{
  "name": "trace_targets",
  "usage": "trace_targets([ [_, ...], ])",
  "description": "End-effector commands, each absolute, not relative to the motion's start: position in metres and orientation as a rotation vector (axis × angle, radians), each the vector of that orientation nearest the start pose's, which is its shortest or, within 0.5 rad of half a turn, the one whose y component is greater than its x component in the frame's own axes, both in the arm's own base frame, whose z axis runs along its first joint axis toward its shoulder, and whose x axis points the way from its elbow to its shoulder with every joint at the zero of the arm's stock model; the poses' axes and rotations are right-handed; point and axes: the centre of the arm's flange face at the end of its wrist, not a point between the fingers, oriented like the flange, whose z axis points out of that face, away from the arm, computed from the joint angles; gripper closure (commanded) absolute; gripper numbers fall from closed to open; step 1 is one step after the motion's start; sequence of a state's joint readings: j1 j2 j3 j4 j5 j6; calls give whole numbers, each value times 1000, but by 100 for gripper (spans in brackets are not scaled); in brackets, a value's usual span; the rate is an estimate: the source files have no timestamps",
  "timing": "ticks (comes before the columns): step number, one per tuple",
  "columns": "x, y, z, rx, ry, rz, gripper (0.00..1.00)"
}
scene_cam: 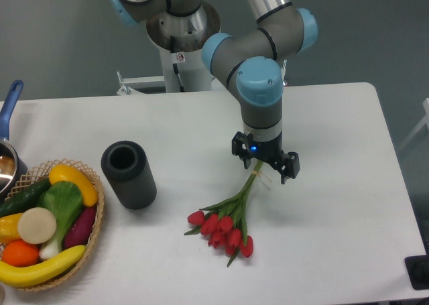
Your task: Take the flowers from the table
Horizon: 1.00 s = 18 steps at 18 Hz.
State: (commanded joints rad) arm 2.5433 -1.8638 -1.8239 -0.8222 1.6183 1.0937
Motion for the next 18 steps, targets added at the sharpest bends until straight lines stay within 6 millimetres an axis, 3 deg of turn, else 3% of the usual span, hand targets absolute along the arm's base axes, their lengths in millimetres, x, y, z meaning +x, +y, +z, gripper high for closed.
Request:
trace_targets([
  [7,-400,431,283,-3057,160,294,0],
  [12,-382,421,256,-3059,161,275,0],
  [18,-375,424,245,-3094,201,262,0],
])
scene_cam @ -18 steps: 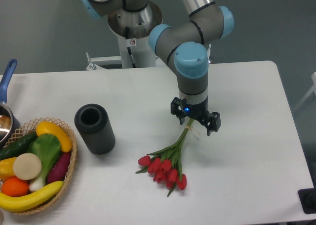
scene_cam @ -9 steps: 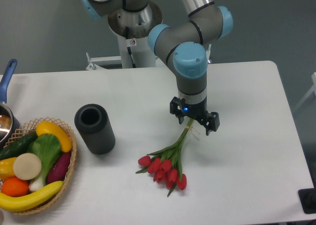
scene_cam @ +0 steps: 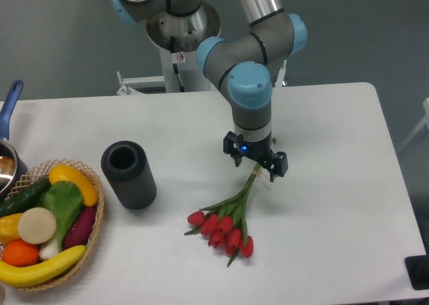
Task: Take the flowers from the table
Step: 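Lower the open gripper down onto the tulip stems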
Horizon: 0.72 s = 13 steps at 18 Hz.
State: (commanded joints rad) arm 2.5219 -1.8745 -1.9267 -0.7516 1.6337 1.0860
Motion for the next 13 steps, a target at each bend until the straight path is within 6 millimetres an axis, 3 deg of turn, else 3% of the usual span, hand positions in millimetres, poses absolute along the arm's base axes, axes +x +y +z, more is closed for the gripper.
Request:
trace_targets([
  [13,-371,434,223,-3115,255,214,0],
])
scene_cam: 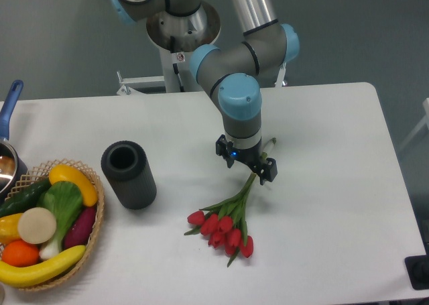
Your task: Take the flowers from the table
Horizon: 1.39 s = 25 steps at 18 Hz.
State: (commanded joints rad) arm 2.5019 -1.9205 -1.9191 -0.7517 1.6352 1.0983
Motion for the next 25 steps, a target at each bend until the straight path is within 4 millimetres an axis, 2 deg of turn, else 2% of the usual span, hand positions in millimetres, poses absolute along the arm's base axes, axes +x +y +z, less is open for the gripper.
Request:
trace_targets([
  [2,-374,436,213,-3134,258,208,0],
  [9,-373,451,197,-3138,299,185,2],
  [11,-370,453,194,-3140,309,178,24],
  [14,-369,453,193,-3145,305,173,64],
  [15,-368,452,192,-3146,293,171,74],
  [16,-368,452,192,-3146,293,171,80],
  [17,-368,452,192,-3145,288,170,80],
  [18,-368,453,194,-3143,290,174,85],
  [20,-367,453,198,-3137,244,176,100],
  [23,-368,455,203,-3133,117,191,100],
  [25,-368,454,212,-3125,111,213,100],
])
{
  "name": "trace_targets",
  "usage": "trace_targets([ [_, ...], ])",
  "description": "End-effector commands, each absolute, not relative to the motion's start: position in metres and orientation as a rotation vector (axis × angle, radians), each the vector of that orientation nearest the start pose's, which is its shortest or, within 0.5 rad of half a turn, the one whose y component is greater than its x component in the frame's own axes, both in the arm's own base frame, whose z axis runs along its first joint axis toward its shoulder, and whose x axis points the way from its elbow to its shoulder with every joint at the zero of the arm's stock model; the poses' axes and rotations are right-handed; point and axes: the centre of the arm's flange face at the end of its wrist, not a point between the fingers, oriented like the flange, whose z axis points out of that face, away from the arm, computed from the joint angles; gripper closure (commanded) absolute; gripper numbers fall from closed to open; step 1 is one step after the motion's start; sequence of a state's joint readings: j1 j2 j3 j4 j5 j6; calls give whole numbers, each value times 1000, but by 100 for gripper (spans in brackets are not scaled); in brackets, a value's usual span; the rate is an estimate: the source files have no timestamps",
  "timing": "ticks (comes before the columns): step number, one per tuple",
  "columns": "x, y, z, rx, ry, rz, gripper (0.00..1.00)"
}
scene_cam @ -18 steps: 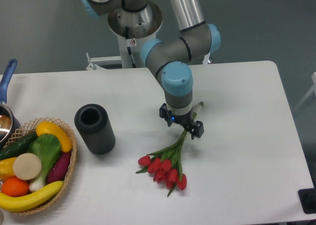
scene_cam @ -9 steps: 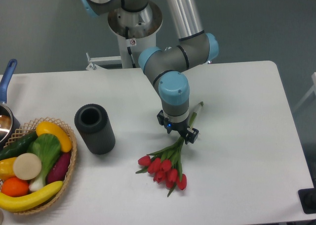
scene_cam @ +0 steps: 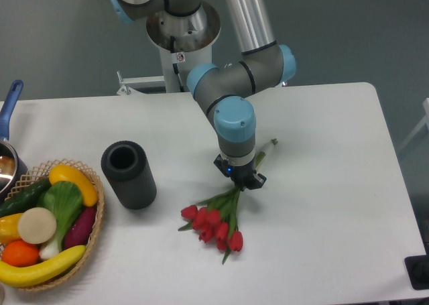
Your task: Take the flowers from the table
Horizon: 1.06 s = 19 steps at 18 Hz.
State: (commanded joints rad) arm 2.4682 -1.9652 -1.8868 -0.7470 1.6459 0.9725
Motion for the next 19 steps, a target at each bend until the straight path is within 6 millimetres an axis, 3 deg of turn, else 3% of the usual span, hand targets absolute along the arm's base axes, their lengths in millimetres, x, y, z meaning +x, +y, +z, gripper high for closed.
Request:
trace_targets([
  [4,-378,454,249,-3083,90,300,100],
  [8,-403,449,274,-3053,30,339,100],
  [12,-416,462,307,-3078,56,300,100],
  [15,-425,472,326,-3097,65,265,100],
  [19,-430,473,336,-3098,65,262,100],
])
